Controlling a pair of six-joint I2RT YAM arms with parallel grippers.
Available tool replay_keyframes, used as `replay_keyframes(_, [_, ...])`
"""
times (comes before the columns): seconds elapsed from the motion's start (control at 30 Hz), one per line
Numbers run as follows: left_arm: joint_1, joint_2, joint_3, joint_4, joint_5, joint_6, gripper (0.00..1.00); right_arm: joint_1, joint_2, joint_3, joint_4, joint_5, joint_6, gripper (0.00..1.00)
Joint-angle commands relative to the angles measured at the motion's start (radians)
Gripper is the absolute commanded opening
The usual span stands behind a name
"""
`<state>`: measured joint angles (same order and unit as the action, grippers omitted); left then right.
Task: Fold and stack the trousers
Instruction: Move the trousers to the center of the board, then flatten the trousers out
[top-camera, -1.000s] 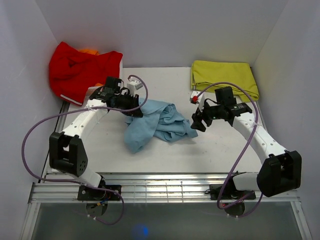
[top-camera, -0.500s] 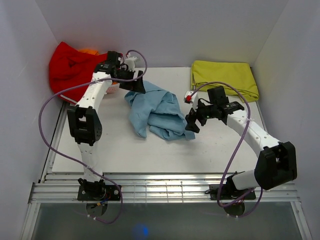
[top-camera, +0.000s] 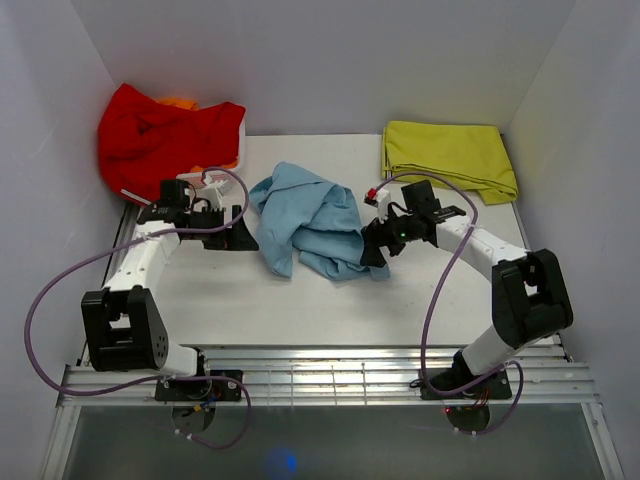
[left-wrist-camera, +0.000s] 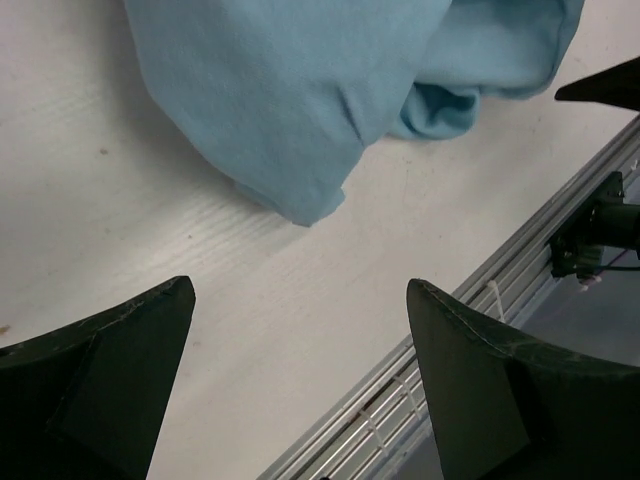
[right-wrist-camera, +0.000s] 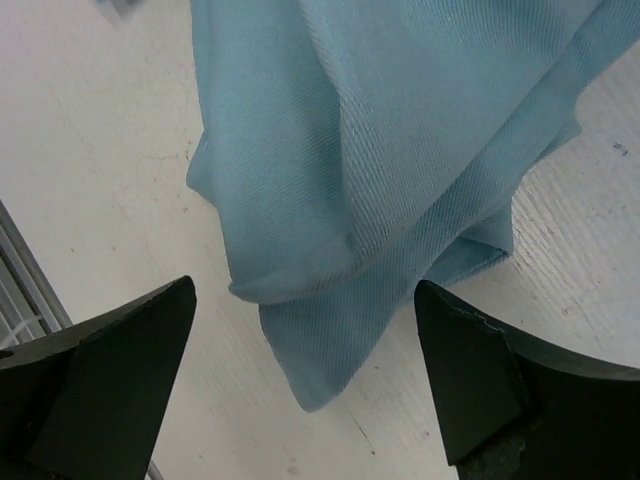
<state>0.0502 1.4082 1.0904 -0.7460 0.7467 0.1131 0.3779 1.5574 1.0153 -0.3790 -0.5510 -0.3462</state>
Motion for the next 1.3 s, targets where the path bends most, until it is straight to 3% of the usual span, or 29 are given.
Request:
replay_keyframes(0.0, [-0.004,-0.015,-0.099,0.129,0.085,-0.021,0.98,0.021,0.038,-0.003,0.127,-0.055,0.147,0.95])
replay_keyframes(0.13, [-0.027,-0.005,-0.168,0.253,0.122,-0.072,0.98,0.03,0.093,0.012,0.176,-0.018,0.193,0.94])
replay_keyframes(0.2, [-0.086,-0.002,-0.202,0.327,0.097,-0.102,0.98,0.029,0.133,0.029,0.175,0.012,0.194,0.74])
replay_keyframes(0.23, [-0.105,0.0,-0.22,0.358,0.082,-0.113,0.98,0.029,0.139,0.029,0.175,0.019,0.191,0.54])
replay_keyframes(0.4, [-0.193,0.073,-0.288,0.536,-0.032,-0.213,0.97,0.019,0.089,0.0,0.167,0.046,0.17,0.22])
replay_keyframes(0.43, [-0.193,0.083,-0.282,0.553,-0.041,-0.239,0.92,0.016,0.052,-0.007,0.148,0.055,0.149,0.1])
replay_keyframes(0.47, [-0.193,0.09,-0.274,0.56,-0.055,-0.243,0.75,0.009,0.032,-0.012,0.135,0.081,0.135,0.08])
replay_keyframes(0.53, [-0.193,0.087,-0.247,0.556,-0.095,-0.225,0.57,-0.016,-0.038,-0.04,0.109,0.095,0.095,0.08])
replay_keyframes(0.57, [-0.194,0.081,-0.235,0.528,-0.105,-0.207,0.4,-0.051,-0.062,-0.049,0.083,0.097,0.079,0.08])
replay_keyframes(0.67, [-0.191,0.045,-0.155,0.412,-0.147,-0.116,0.07,-0.146,-0.149,-0.069,0.011,0.106,-0.015,0.08])
replay_keyframes(0.7, [-0.19,0.032,-0.089,0.375,-0.17,-0.071,0.0,-0.175,-0.17,-0.067,-0.009,0.108,-0.048,0.08])
replay_keyframes(0.87, [-0.122,0.024,0.136,0.121,-0.285,0.134,0.0,-0.354,-0.284,0.012,-0.115,0.16,-0.256,0.08])
replay_keyframes(1.07, [-0.052,0.026,0.347,-0.042,-0.36,0.374,0.0,-0.404,-0.355,0.126,-0.224,0.22,-0.496,0.08])
replay_keyframes(1.27, [-0.001,-0.051,0.319,-0.05,-0.474,0.51,0.0,-0.404,-0.448,0.126,-0.286,0.271,-0.773,0.08])
